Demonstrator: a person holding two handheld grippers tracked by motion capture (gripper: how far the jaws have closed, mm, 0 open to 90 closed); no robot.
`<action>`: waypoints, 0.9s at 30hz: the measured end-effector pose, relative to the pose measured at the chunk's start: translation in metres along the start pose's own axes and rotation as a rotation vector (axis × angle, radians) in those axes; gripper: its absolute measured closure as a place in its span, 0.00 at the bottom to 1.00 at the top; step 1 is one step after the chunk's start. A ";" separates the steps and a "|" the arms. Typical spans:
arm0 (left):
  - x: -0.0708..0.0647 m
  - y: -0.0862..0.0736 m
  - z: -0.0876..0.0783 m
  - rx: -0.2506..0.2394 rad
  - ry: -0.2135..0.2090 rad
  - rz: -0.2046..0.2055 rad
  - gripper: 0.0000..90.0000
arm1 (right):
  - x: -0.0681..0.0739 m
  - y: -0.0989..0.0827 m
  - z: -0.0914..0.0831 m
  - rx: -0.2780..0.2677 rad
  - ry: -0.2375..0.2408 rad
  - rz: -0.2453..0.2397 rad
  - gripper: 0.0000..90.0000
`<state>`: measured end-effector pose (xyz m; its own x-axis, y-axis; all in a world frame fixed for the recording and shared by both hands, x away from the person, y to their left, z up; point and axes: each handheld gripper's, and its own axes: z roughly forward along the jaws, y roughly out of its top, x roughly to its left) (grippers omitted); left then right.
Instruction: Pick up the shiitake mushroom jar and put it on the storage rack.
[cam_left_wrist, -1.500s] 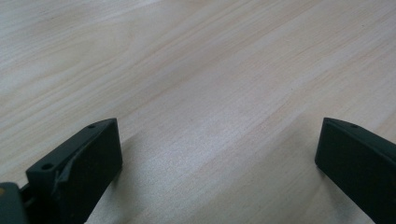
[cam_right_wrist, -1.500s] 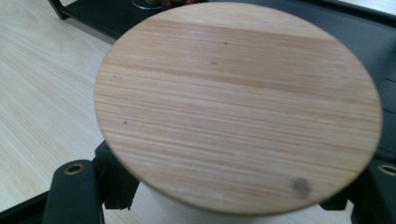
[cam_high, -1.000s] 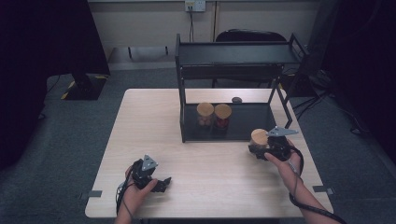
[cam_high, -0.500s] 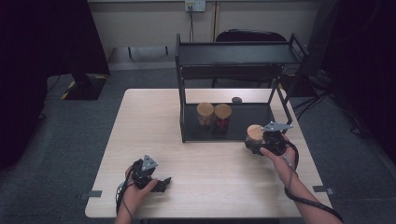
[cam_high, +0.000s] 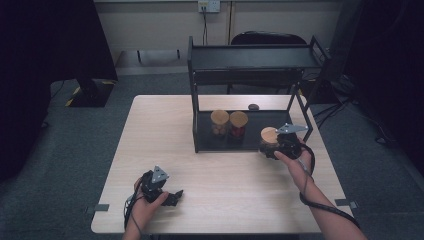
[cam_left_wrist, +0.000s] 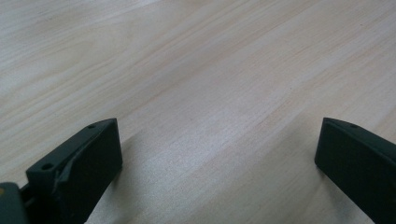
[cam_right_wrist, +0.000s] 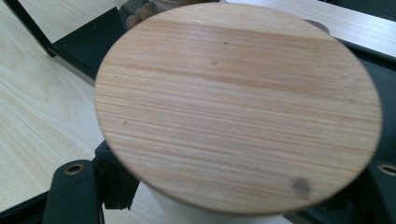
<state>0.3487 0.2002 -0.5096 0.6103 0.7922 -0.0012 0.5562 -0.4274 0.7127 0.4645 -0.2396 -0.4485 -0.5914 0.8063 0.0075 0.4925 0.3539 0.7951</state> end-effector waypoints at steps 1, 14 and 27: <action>0.000 0.000 0.000 0.000 0.000 0.000 0.00 | 0.000 0.001 0.001 0.001 0.000 0.000 0.28; 0.000 0.000 0.000 0.000 -0.001 0.001 0.00 | -0.006 0.009 0.014 0.004 -0.015 0.011 0.28; 0.000 0.000 0.000 0.000 -0.001 0.001 0.00 | -0.009 0.014 0.028 0.008 -0.022 0.016 0.28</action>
<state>0.3487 0.2004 -0.5096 0.6117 0.7911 -0.0013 0.5555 -0.4284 0.7127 0.4948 -0.2283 -0.4544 -0.5690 0.8223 0.0070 0.5071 0.3442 0.7902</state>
